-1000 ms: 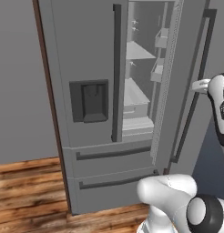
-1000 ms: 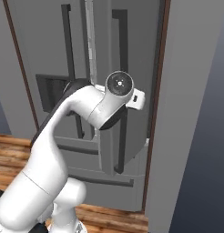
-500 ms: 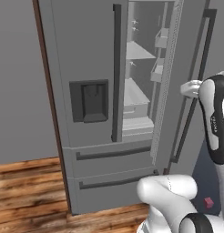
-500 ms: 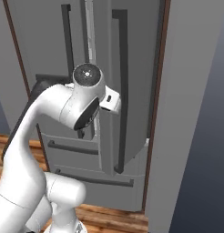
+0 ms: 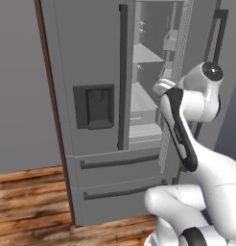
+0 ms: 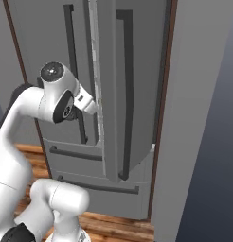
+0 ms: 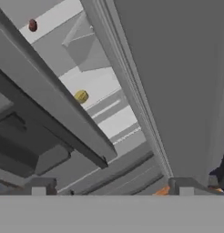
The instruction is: Retrieve the sausage and cheese from the fridge and place them on the cutting board on the counter.
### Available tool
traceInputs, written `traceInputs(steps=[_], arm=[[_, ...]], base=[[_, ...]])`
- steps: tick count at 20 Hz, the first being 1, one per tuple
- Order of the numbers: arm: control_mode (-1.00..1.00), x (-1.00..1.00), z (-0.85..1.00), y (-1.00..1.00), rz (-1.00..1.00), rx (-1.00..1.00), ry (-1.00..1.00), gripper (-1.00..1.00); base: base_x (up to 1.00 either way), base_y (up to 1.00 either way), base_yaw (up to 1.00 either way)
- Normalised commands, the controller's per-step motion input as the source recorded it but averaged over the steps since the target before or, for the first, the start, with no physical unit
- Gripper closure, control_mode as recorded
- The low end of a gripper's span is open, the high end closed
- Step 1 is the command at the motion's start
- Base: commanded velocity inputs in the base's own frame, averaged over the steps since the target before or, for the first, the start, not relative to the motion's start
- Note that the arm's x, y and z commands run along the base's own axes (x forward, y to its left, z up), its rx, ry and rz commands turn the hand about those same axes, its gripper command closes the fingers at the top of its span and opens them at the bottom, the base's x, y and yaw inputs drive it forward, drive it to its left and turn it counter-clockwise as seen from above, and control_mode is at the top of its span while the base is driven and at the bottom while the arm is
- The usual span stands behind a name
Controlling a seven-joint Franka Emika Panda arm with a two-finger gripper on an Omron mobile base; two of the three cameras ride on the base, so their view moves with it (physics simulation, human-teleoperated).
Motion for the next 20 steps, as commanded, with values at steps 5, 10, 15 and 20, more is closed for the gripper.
traceInputs(steps=[5,10,15,20], arm=[[-1.0,0.55,-0.39,0.41,-0.45,0.26,0.0,-1.0],[-1.0,0.78,-0.22,0.17,-0.47,0.29,0.03,-1.0],[-1.0,0.76,-0.13,0.17,-0.38,0.26,-0.01,-1.0],[-1.0,0.56,0.02,-0.08,-0.26,0.26,-0.01,-1.0]], base=[[0.0,0.0,0.0],[0.0,0.0,0.0],[0.0,0.0,0.0],[0.0,0.0,0.0]])
